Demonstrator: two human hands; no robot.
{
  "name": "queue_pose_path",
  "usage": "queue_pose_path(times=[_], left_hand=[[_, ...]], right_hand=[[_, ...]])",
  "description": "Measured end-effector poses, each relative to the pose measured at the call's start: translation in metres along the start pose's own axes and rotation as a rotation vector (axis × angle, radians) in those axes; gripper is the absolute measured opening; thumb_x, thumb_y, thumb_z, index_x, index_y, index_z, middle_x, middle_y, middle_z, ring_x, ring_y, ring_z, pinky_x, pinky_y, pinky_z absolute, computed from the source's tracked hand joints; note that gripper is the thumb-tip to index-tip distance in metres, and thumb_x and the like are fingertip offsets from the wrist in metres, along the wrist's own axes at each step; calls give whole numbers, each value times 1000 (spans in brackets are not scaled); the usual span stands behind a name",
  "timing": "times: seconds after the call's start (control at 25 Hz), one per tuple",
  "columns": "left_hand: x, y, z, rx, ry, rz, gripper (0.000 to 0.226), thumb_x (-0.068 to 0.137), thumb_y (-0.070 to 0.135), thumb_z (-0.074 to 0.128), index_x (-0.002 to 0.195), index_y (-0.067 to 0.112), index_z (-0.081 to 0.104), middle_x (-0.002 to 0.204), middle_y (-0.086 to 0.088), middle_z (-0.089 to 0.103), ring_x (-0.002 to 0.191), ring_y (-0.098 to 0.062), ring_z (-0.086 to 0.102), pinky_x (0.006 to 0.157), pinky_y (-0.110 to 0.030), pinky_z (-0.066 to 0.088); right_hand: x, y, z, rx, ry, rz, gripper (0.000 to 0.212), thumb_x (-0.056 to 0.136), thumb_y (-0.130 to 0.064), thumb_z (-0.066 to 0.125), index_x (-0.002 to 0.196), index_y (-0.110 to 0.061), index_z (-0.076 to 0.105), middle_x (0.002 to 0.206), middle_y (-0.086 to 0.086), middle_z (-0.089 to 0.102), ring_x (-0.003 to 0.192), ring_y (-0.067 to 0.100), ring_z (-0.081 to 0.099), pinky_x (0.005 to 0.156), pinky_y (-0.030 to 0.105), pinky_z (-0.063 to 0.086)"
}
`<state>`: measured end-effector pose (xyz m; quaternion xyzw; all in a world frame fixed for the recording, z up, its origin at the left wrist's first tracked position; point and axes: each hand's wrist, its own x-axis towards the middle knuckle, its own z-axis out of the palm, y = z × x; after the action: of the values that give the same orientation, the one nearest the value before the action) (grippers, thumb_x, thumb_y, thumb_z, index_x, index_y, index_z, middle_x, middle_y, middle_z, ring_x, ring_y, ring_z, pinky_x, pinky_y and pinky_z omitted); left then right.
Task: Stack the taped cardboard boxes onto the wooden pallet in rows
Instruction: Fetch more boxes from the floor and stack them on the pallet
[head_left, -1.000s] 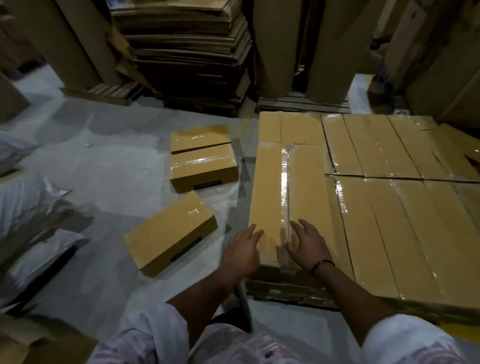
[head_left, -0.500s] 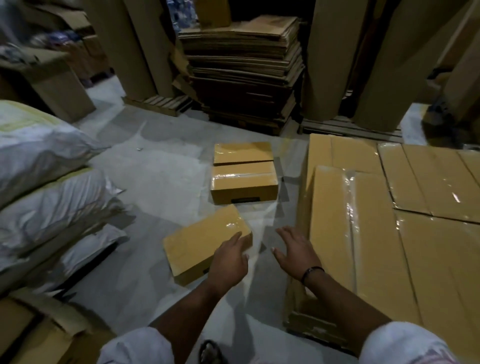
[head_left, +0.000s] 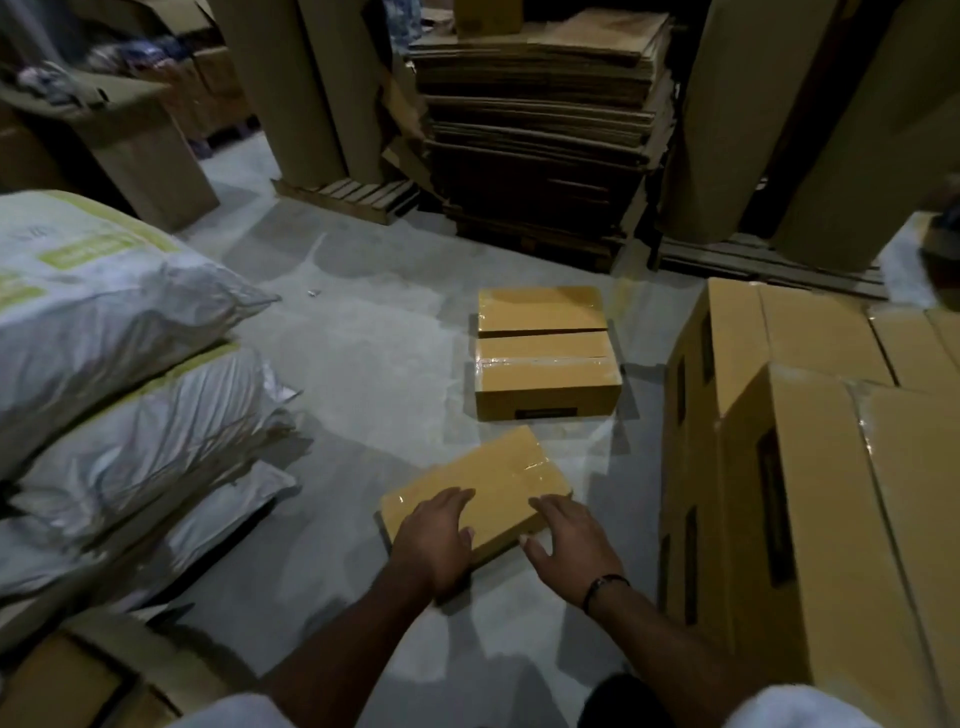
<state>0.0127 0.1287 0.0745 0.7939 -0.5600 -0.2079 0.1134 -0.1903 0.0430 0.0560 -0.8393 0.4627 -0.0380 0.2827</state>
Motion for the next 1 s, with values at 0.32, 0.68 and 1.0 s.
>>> queue_pose_path(times=[0.32,0.68,1.0], left_hand=[[71,-60,4,-73,-104,-20,56,100,32,56,154,25,43,157,1,47,140,-23,46,113,-34,40],[196,-116,-6,60,-351,0,55,101,31,56,154,25,43,152,0,51,132,-25,53,104,-34,45],[361,-179,115,132,-516,180,55,102,33,55,155,27,42,155,0,49,137,-26,48,108,-36,42]], right_hand=[[82,0,51,70,-113,152,59,98,-47,55,150,-22,43,153,2,45,139,24,40,114,35,35],[200,13,100,231,-210,469,56,98,-40,56,150,-21,44,150,4,46,136,27,43,109,36,40],[302,56,234,353,-125,777,67,96,-49,55,154,-24,33,158,3,33,138,29,41,109,44,41]])
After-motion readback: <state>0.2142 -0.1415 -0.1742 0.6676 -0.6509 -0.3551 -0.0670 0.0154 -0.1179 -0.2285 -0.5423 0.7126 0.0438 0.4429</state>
